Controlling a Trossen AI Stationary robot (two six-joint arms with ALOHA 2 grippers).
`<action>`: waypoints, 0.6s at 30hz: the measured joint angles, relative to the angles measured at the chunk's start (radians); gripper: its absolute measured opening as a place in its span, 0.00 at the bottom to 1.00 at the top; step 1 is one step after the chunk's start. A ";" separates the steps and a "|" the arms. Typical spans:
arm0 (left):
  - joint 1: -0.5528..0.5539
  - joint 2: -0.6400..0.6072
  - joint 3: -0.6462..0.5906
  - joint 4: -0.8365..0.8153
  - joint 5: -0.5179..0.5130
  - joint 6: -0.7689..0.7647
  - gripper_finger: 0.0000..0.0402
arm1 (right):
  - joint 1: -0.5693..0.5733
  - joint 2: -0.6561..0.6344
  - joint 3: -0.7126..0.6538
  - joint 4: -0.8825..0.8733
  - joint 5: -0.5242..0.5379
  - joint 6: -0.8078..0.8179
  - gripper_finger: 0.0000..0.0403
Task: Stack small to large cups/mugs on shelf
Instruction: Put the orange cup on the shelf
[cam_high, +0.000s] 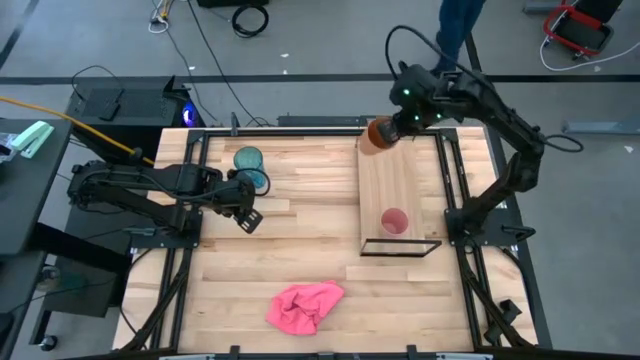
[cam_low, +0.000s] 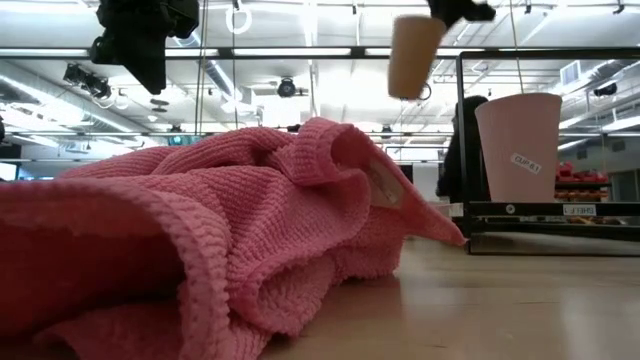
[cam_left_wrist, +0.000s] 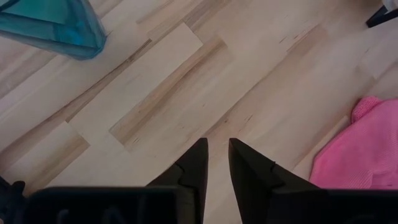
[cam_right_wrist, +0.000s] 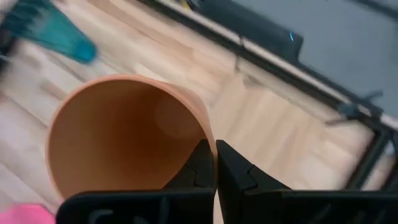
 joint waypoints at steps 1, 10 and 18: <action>0.000 0.000 0.000 0.000 0.000 -0.001 0.18 | -0.018 -0.006 -0.038 0.001 -0.025 -0.007 0.01; 0.000 0.000 0.000 0.000 -0.002 0.002 0.16 | -0.034 -0.152 -0.450 -0.001 -0.072 -0.026 0.01; 0.000 0.000 0.000 0.000 -0.019 0.005 0.17 | -0.035 -0.328 -0.703 0.162 -0.088 0.053 0.01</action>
